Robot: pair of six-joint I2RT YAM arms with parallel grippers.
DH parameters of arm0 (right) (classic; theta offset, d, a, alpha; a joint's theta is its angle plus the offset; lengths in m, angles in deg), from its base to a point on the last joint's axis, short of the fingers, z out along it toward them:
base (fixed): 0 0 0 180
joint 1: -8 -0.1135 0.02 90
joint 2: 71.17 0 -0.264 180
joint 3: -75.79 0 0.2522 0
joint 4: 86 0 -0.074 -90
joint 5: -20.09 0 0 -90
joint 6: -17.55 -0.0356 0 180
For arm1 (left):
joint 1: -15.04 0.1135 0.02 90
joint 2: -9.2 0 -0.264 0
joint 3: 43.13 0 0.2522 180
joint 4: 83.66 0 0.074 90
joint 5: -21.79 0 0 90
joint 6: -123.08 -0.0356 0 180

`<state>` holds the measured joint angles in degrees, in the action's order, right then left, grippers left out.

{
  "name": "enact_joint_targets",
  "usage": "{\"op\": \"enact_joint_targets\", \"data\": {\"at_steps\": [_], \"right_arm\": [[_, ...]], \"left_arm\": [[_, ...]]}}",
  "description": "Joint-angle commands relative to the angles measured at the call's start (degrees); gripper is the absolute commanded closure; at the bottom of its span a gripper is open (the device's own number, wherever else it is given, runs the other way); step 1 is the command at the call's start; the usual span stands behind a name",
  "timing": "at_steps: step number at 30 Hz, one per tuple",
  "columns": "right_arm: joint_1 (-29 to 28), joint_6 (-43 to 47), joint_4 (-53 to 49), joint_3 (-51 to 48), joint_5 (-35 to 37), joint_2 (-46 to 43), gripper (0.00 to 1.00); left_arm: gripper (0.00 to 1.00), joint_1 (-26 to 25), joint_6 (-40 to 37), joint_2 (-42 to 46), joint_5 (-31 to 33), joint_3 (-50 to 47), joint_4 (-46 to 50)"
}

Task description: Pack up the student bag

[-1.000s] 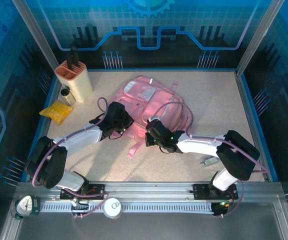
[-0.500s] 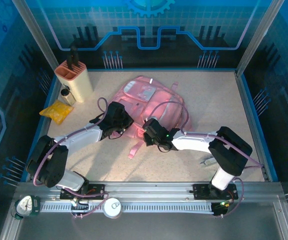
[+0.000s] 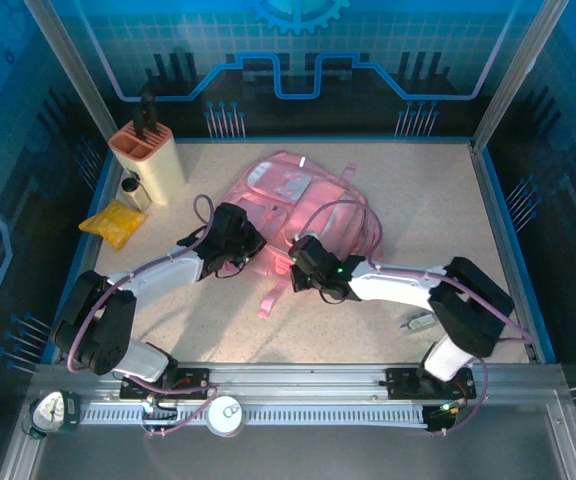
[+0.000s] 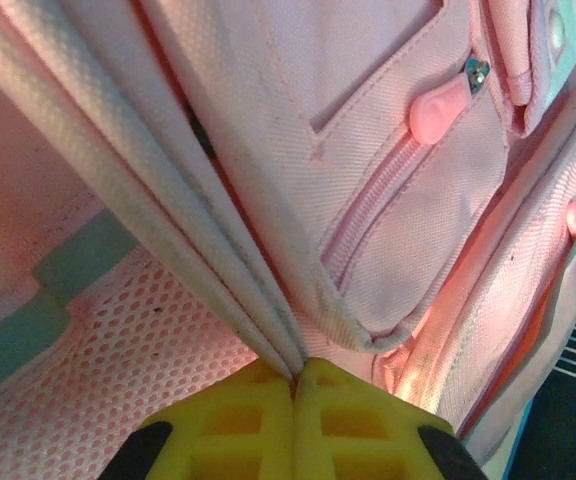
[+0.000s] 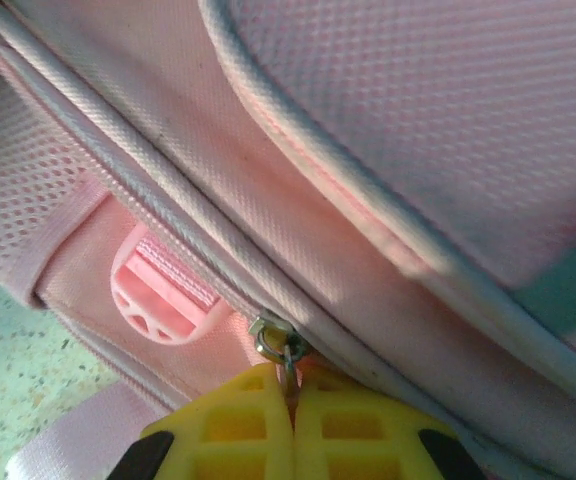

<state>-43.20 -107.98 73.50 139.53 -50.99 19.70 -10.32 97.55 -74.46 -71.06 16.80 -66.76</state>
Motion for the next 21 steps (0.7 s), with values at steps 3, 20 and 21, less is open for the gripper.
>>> {"op": "enact_joint_targets", "data": {"at_steps": [3, 20, 21], "right_arm": [[5.69, 1.74, -7.72, -8.31, 1.26, -10.19, 1.00], [0.65, 5.91, -5.35, -7.69, -14.08, -12.82, 1.00], [0.74, 5.12, -3.86, -7.37, -15.04, -11.44, 1.00]], "left_arm": [[1.00, 5.38, -4.65, -1.98, -2.23, 3.51, 0.89], [0.76, 7.52, -17.02, -17.31, -8.16, 23.23, 9.55], [0.69, 7.35, -16.77, -17.03, -8.64, 22.74, 9.50]]}}
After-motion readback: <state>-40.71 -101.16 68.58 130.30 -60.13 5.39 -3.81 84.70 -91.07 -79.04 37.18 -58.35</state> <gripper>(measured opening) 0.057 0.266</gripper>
